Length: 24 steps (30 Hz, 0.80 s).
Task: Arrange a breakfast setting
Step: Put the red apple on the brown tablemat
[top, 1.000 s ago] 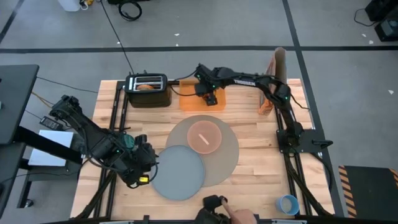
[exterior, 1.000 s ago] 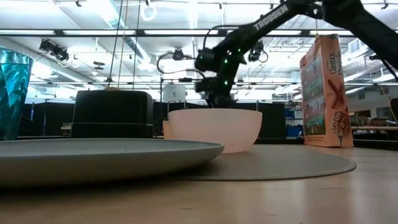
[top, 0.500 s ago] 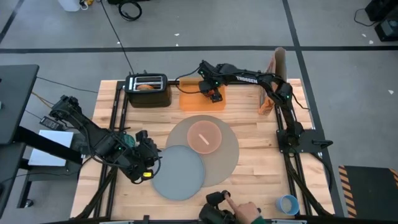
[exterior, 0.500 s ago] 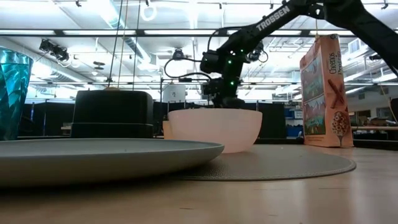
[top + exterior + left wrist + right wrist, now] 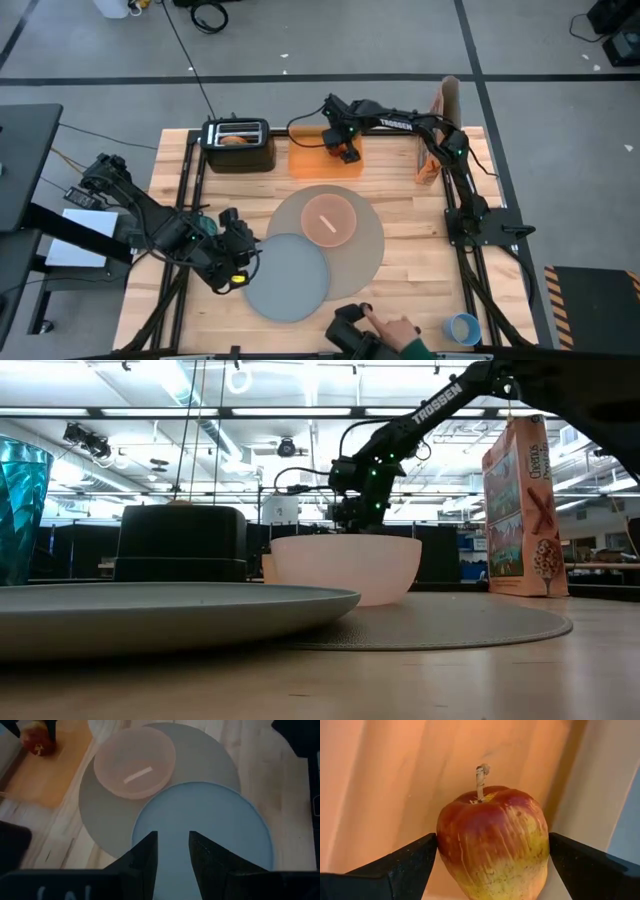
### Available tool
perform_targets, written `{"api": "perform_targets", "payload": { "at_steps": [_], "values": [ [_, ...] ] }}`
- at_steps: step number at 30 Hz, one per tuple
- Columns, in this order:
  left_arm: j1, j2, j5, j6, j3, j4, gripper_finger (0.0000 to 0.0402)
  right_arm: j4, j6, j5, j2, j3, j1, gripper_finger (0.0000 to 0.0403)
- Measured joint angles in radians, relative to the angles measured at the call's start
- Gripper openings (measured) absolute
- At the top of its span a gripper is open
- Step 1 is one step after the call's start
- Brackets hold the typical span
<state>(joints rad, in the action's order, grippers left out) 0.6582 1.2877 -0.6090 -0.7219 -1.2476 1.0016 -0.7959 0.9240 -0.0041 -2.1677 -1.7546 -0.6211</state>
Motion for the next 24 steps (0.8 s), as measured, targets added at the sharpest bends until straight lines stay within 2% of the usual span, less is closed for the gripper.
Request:
{"api": "perform_targets", "payload": {
  "at_steps": [9,13,24],
  "values": [
    [0.0,0.0,0.0,0.001,0.0,-0.004,0.0119,-0.09,-0.157,0.13,0.007,-0.013,0.042,0.0384],
    [0.0,0.0,0.0,0.001,0.0,-0.003,0.0119,-0.133,-0.187,0.135,0.006,-0.045,0.053,0.0391],
    [0.001,0.0,0.0,0.027,0.0,-0.002,0.0119,-0.186,-0.082,0.12,0.006,-0.076,0.057,0.0394]
  ]
}}
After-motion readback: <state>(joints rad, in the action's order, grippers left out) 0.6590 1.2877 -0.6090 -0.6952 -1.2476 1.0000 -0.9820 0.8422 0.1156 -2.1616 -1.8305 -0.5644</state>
